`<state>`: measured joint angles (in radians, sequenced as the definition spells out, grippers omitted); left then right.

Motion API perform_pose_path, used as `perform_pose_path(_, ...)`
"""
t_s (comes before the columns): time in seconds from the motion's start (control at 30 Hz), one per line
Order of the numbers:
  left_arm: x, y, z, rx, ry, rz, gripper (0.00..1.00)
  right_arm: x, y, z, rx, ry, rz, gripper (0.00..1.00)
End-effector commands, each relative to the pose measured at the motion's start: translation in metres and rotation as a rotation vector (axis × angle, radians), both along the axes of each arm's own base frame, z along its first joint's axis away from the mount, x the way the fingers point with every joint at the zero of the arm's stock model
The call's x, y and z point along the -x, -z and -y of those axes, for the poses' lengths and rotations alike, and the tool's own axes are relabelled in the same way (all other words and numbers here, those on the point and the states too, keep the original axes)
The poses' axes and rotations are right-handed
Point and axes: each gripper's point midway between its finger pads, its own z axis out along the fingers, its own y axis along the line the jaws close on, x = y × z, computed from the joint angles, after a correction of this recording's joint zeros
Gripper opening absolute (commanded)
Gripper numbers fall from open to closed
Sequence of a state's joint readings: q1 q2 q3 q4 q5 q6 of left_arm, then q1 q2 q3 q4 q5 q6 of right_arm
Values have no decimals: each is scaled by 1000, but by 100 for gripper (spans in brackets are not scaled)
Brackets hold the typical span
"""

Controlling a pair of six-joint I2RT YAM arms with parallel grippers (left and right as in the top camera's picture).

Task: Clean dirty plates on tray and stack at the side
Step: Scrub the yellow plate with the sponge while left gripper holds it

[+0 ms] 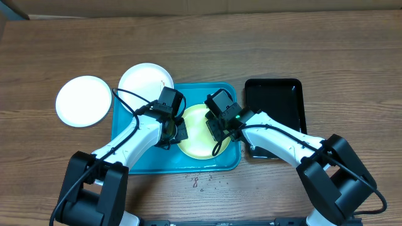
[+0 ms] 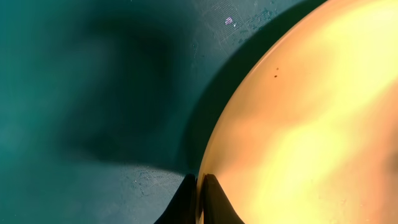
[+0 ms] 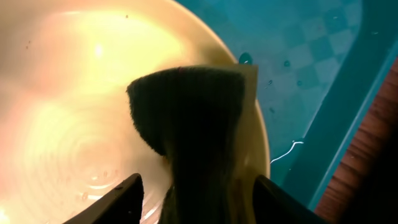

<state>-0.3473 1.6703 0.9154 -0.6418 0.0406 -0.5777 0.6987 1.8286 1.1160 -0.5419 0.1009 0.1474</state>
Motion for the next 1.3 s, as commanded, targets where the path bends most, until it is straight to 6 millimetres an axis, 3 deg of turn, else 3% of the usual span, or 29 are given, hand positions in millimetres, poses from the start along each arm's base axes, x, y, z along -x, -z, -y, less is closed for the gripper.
perform_pose_path(0.0,2,3,-4,-24,-15,-8,4,-9,-5,5,20,22,47,47)
perform_pose_path(0.1,2,3,-4,-24,-14,-8,4,-10,-5,3,14,22,53,27)
perform_pose_path(0.33,2,3,-4,-24,-15,-8,4,-8,5,5,33,22,30,19)
perform_pose_path(0.47,2,3,-4,-24,-15,-8,4,-7,10,6,37,28,17,5)
perform_pose_path(0.8,3,6,-5,-26,-15,-6,4,-4,13,-1,-56,152,-17,4)
perform_pose_path(1.27,3,7,-5,-23,-14,2,4,1,25,-4,-104,147,-22,4)
